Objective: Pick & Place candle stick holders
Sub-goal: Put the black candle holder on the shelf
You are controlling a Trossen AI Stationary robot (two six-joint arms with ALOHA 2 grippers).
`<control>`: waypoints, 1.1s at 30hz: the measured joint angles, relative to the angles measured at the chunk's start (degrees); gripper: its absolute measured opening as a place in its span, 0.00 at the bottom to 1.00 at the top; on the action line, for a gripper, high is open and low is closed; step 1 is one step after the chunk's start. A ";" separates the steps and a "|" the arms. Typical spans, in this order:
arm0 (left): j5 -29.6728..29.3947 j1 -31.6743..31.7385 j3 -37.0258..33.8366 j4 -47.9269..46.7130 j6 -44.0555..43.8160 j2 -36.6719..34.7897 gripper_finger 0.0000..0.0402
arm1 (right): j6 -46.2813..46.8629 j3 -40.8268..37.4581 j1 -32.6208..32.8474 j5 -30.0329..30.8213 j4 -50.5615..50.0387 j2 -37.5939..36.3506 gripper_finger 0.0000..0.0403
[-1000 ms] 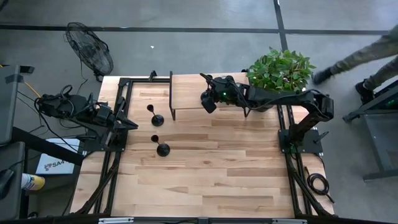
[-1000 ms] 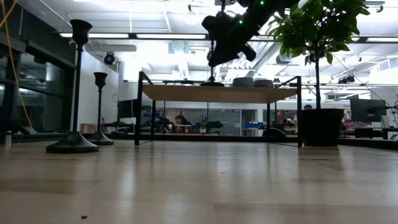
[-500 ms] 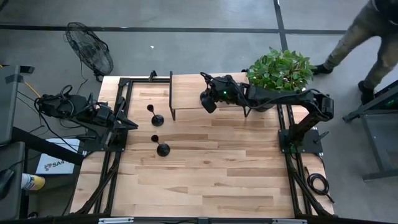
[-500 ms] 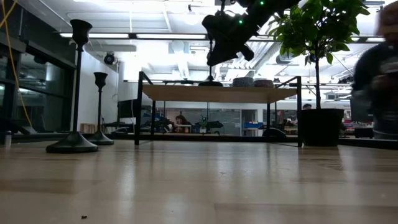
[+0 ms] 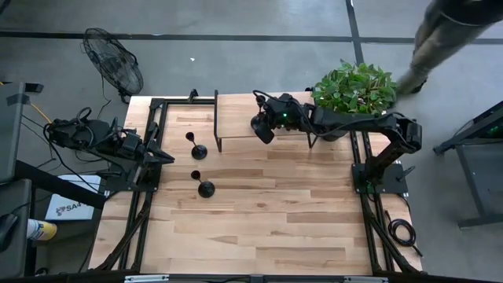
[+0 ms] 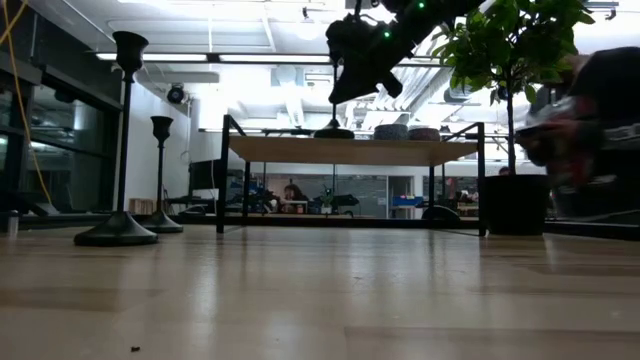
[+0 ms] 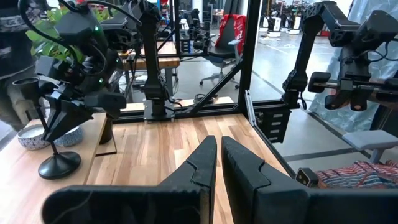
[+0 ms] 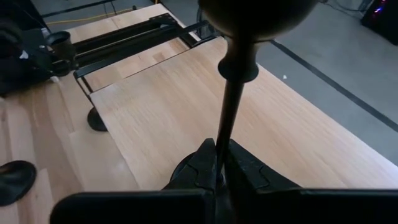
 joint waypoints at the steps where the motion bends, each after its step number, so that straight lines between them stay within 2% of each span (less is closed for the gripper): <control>1: 0.01 -0.01 0.00 0.01 -0.01 0.00 0.06 | 0.06 0.00 -0.26 -0.52 0.00 0.00 0.02; 14: 0.00 0.00 0.00 0.00 0.01 -0.01 0.06 | 0.20 0.00 -0.71 -0.70 0.27 0.00 0.04; 24: 0.01 0.01 0.00 -0.01 -0.01 0.00 0.06 | 1.92 0.02 -1.12 -0.51 9.61 1.02 0.04; 33: 0.01 0.00 0.01 -0.01 -0.01 -0.01 0.06 | 4.96 0.00 -2.58 -0.20 9.37 2.67 0.02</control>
